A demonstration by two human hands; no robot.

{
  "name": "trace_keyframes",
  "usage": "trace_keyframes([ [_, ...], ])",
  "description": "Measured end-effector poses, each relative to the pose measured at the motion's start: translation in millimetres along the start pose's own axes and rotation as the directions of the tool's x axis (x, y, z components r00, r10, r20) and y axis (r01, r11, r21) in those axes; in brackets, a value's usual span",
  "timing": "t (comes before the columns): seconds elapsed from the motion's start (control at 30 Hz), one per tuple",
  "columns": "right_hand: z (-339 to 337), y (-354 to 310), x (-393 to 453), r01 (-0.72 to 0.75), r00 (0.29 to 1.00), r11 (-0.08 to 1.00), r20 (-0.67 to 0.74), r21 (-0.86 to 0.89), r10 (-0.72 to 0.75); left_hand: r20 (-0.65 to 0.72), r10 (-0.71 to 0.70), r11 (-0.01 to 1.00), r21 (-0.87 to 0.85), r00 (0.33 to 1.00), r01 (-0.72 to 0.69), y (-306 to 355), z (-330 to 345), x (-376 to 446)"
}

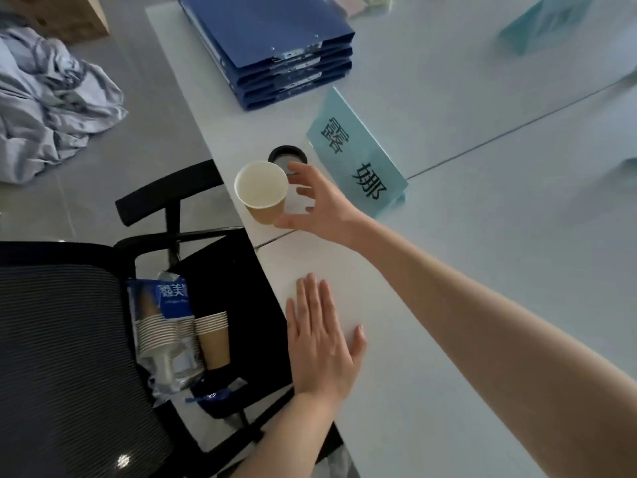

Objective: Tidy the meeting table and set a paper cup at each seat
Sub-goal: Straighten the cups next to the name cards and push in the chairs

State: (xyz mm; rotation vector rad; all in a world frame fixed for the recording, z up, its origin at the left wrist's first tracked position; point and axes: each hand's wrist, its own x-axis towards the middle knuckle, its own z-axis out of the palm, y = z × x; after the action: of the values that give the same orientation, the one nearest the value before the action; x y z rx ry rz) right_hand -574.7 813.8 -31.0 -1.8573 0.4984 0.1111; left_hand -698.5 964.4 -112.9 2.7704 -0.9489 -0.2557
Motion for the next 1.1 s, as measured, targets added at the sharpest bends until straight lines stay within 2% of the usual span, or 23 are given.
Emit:
trace_keyframes([
  [0.17, 13.6, 5.4, 20.3, 0.074, 0.997, 0.997, 0.014, 0.01, -0.074, -0.007, -0.002, 1.0, 0.006, 1.0, 0.002, -1.8, 0.4, 0.8],
  [0.33, 26.9, 12.5, 27.0, 0.068, 0.995, 0.997, -0.071, 0.032, -0.065, -0.004, 0.005, 1.0, 0.005, 1.0, -0.005, -1.5, -2.2, -0.1],
  [0.6, 3.7, 27.7, -41.6, 0.063, 0.971, 0.997, -0.233, 0.054, -0.049, 0.03, 0.004, 1.0, -0.009, 1.0, -0.004, -0.5, -5.3, 1.0],
  [0.7, -7.4, 49.8, -85.2, 0.03, 0.926, 0.996, -0.377, 0.083, 0.004, 0.033, 0.008, 1.0, -0.006, 0.999, -0.007, -0.5, -5.7, 0.8],
  [0.8, -19.6, 71.5, -121.7, -0.049, 0.808, 0.992, -0.579, 0.113, 0.106, 0.061, 0.008, 1.0, 0.015, 0.998, -0.009, -1.1, -7.1, -0.4],
  [0.87, -28.7, 80.8, -131.4, -0.087, 0.747, 0.985, -0.644, 0.151, 0.165, 0.066, 0.014, 0.999, 0.033, 0.998, -0.016, -1.9, -7.4, -0.4],
  [0.93, -36.5, 87.6, -129.6, -0.071, 0.73, 0.983, -0.662, 0.171, 0.168, 0.054, 0.02, 0.999, 0.041, 0.998, -0.022, -2.1, -7.0, -0.9],
  [1.1, -50.0, 89.9, -105.9, -0.043, 0.742, 0.979, -0.65, 0.197, 0.164, 0.059, 0.016, 0.997, 0.074, 0.998, -0.02, -1.0, -5.5, -0.6],
])
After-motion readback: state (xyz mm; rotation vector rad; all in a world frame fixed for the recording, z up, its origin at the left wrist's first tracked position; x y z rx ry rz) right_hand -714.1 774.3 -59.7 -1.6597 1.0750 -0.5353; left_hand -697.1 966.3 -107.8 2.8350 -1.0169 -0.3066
